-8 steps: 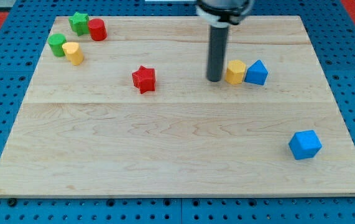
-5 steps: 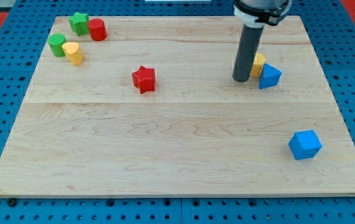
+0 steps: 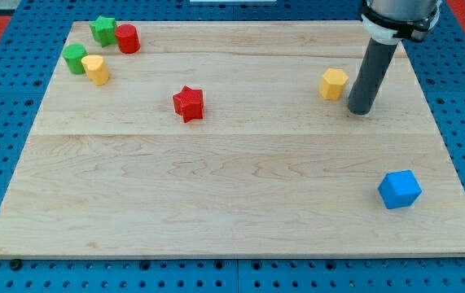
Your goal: Move the blue triangle slightly to the right of the yellow hexagon
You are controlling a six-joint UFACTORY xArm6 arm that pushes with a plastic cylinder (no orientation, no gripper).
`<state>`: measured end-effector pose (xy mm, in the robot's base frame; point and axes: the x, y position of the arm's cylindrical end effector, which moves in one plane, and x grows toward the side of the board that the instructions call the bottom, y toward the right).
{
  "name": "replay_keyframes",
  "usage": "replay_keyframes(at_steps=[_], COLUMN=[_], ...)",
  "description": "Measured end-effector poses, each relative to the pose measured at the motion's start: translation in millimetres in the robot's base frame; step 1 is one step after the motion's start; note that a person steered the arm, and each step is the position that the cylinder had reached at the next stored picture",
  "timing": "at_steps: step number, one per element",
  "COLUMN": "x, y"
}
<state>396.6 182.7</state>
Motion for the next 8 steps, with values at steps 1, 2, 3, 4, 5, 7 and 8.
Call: replay_keyframes(at_steps=[1, 2, 3, 4, 5, 7, 8], x=[-4.4, 14.9, 45.0, 41.4, 27.8, 6.9, -5.3], y=[-0.1, 5.3, 18.0, 34.3, 31.8, 27.5, 27.5])
